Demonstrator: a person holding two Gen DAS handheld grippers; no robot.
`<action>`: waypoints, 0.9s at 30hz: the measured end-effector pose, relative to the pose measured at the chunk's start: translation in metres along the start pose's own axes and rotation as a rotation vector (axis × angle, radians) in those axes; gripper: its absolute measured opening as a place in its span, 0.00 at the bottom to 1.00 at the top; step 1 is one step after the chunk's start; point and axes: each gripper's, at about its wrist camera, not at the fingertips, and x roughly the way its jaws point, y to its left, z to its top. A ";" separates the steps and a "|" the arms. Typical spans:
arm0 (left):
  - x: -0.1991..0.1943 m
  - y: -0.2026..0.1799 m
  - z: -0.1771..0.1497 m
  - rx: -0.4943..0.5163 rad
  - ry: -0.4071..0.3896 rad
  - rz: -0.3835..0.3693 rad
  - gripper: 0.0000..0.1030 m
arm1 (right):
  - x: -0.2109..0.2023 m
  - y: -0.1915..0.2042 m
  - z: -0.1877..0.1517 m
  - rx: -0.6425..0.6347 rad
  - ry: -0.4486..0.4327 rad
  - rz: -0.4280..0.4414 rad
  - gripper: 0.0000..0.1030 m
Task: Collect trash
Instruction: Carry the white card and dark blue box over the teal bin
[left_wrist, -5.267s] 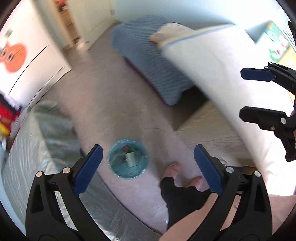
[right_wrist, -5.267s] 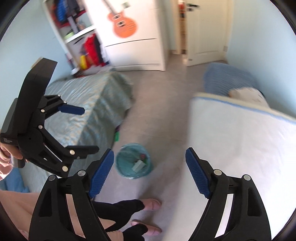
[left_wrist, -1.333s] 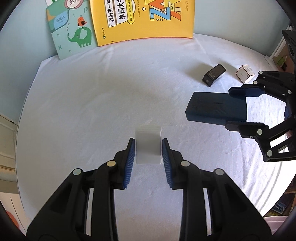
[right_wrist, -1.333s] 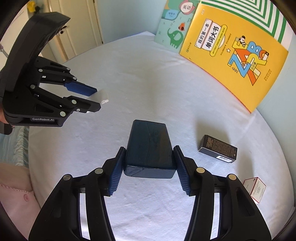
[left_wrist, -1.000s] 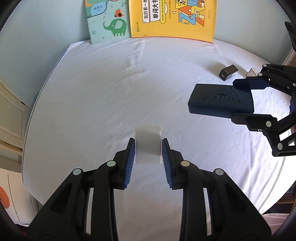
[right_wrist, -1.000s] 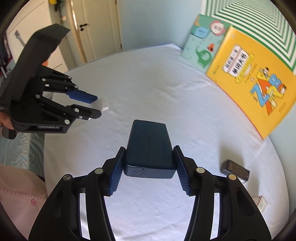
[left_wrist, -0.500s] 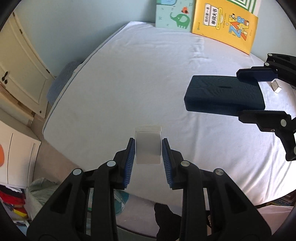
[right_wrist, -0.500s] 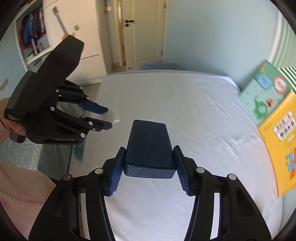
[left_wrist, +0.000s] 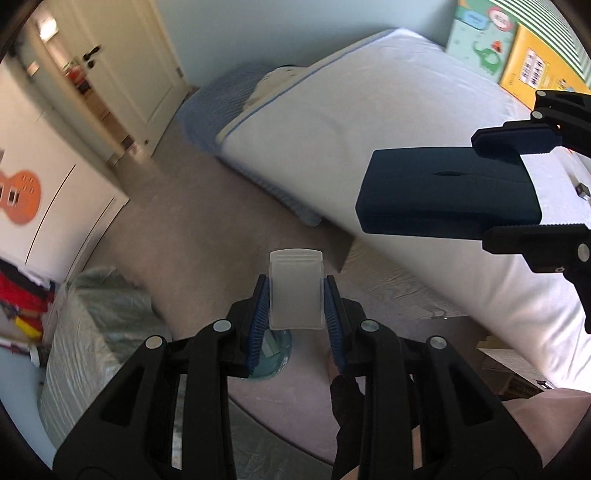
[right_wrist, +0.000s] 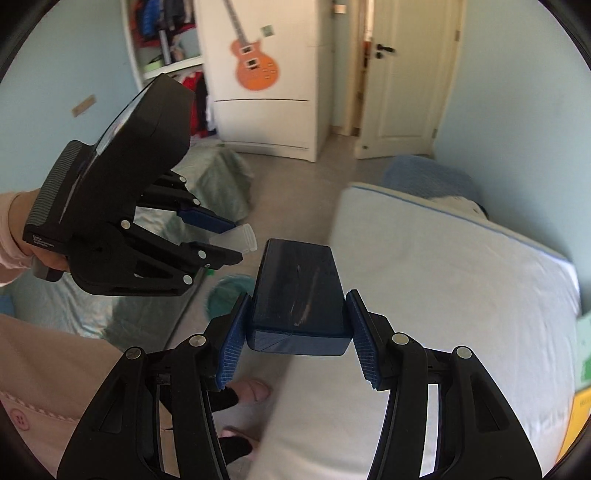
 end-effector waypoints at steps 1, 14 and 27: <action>0.000 0.009 -0.005 -0.021 0.006 0.009 0.27 | 0.008 0.005 0.009 -0.020 0.004 0.016 0.52; 0.016 0.100 -0.057 -0.253 0.093 0.060 0.26 | 0.082 0.064 0.084 -0.194 0.053 0.204 0.52; 0.020 0.163 -0.098 -0.388 0.118 0.080 0.26 | 0.128 0.108 0.118 -0.299 0.102 0.302 0.52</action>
